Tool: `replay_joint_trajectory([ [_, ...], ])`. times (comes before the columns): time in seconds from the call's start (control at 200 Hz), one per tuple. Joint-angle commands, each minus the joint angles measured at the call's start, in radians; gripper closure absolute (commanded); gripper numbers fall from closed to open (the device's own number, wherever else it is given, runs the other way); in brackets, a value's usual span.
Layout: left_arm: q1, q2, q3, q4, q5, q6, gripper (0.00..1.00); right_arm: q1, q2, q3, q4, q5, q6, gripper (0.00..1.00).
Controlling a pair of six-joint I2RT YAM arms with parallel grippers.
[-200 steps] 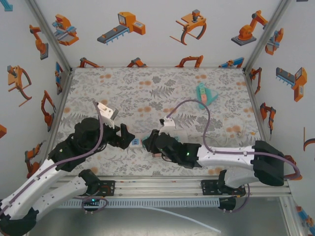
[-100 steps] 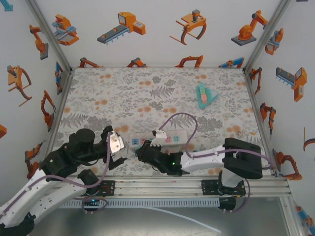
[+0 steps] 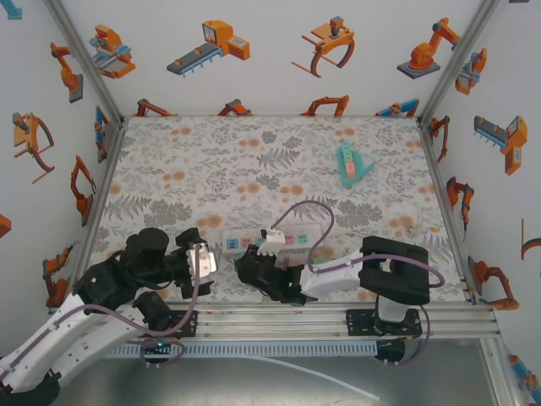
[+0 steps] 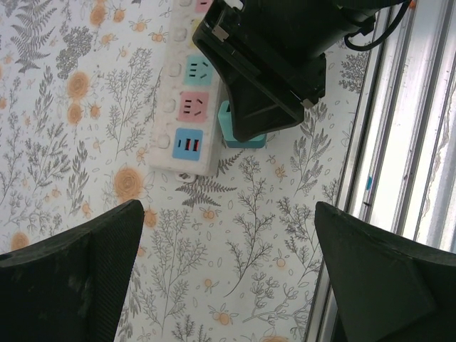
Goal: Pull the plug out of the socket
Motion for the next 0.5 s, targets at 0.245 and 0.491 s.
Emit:
replay_joint_trajectory([
  [0.245, -0.004, -0.006, -0.021, 0.018, 0.022, 0.02, 0.03, 0.002, 0.021, -0.002, 0.003, 0.073, 0.046, 0.61],
  [0.491, -0.001, -0.007, -0.027, 0.021, 0.012, 0.018, 0.03, 0.001, -0.022, -0.006, -0.06, 0.069, 0.064, 0.56],
])
